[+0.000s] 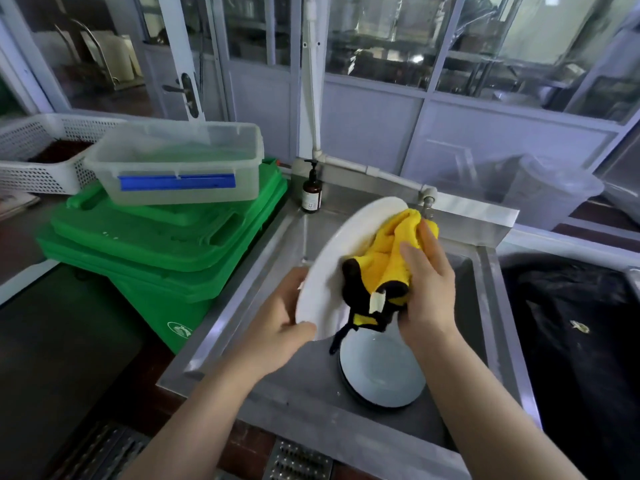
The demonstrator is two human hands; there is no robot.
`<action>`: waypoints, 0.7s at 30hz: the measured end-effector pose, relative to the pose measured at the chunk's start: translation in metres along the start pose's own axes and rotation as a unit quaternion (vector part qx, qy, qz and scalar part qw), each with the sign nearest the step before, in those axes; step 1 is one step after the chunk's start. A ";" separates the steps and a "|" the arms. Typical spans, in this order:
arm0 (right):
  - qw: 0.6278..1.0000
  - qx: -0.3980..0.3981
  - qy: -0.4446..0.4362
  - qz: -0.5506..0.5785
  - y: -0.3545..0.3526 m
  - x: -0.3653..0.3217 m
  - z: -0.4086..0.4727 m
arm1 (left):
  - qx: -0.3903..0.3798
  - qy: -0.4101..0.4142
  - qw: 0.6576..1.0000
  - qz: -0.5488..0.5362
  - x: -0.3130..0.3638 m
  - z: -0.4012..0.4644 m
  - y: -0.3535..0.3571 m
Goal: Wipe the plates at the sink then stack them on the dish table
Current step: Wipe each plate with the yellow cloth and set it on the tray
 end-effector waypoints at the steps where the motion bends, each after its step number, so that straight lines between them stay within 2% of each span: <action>1: 0.998 -0.023 0.022 0.049 -0.003 -0.002 0.000 | -0.010 0.006 1.000 0.022 0.000 0.001 0.002; 5: 0.986 -0.076 0.116 0.087 -0.017 -0.007 0.004 | -0.038 0.033 0.989 0.136 -0.002 0.010 0.013; 8: 0.962 -0.110 0.194 0.155 -0.032 -0.011 0.004 | -0.059 0.058 0.973 0.217 -0.002 0.023 0.023; 11: 0.954 -0.104 0.225 0.171 -0.052 -0.010 0.007 | -0.085 0.079 0.950 0.289 0.000 0.029 0.036; 13: 0.952 -0.095 0.235 0.171 -0.066 -0.010 0.009 | -0.077 0.106 0.937 0.325 0.001 0.032 0.045; 15: 0.956 -0.086 0.221 0.175 -0.079 -0.011 0.012 | -0.058 0.122 0.937 0.322 -0.001 0.033 0.054; 17: 0.966 -0.082 0.182 0.163 -0.092 -0.013 0.013 | -0.016 0.078 0.969 0.233 -0.009 0.034 0.064; 19: 0.975 -0.096 0.147 0.139 -0.104 -0.016 0.014 | 0.084 -0.035 0.995 0.047 -0.018 0.032 0.071; 20: 0.976 -0.103 0.144 0.125 -0.109 -0.019 0.014 | 0.143 -0.099 0.982 -0.080 -0.024 0.031 0.073; 21: 0.976 -0.106 0.150 0.114 -0.114 -0.020 0.013 | 0.187 -0.156 0.946 -0.214 -0.030 0.031 0.073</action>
Point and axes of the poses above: each hand's wrist, its own z-axis towards the middle knuckle, its own y-axis out of the palm, x = y × z, the point moved 2 cm from there along z, towards the middle knuckle, and after that the axes turned 5 degrees about y, right-handed, at the moved point
